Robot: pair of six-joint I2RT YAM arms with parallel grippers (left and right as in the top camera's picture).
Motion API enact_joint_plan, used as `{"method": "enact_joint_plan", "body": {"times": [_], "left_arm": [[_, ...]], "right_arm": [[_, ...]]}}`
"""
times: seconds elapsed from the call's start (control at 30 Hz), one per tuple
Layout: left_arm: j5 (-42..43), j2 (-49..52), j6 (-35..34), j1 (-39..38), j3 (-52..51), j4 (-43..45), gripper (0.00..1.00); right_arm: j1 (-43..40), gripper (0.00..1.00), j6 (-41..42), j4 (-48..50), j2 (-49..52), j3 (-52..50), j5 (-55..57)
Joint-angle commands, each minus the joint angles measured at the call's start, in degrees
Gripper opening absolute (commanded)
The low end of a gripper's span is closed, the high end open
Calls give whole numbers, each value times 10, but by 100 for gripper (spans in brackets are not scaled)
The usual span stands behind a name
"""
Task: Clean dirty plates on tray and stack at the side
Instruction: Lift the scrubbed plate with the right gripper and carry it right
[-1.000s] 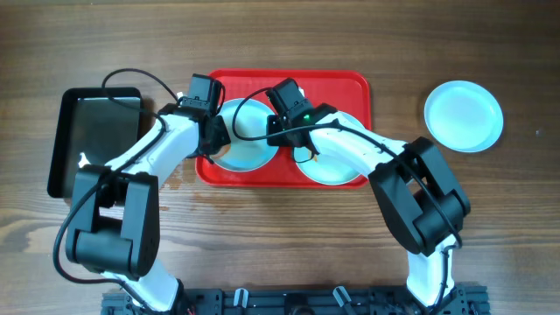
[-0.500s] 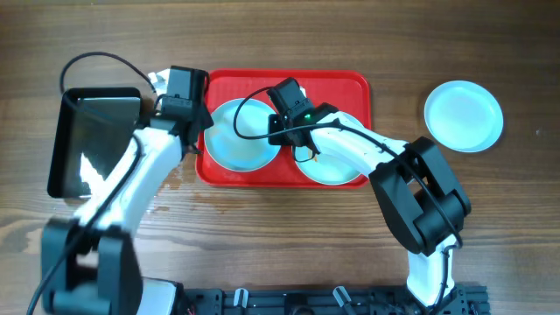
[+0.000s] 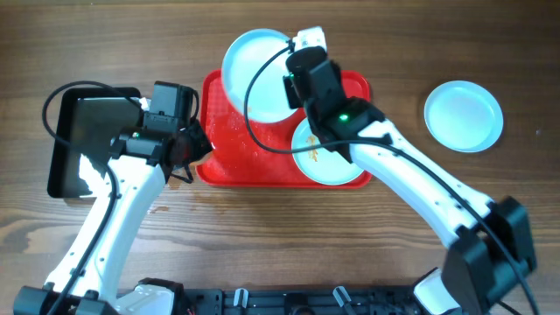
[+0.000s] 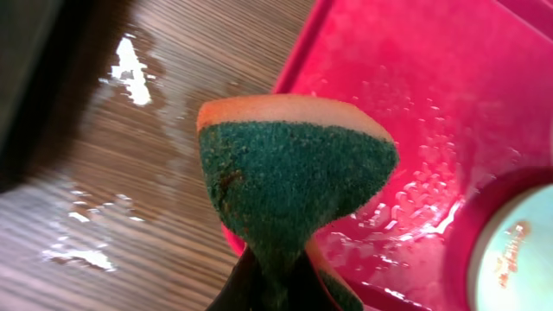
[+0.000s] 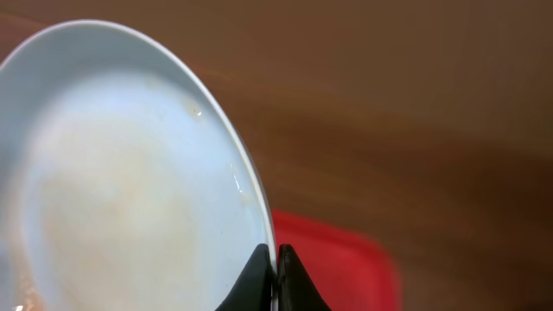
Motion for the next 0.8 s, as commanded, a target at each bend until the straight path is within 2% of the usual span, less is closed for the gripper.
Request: {"method": "enact_joint_plan", "body": {"times": [0.0,0.2,0.4,0.63,0.77], "left_arm": [[38,19,-13,2,-8,12,4],[55,45,-13,2,-9,25,4],[59,52,-13,2,-9,27,4],[69,52,-13,2,-9,30,4],[74,52,-13,2,-9,34,4]], "right_arm": [[11,4,-203,16,-20,5,156],[46,4,-363,66,-17,4,251],[57,4,-427,137,-15,4,324],[57,4,-533,189,-15,4,366],[57,4,-561,206,-15,4,382]]}}
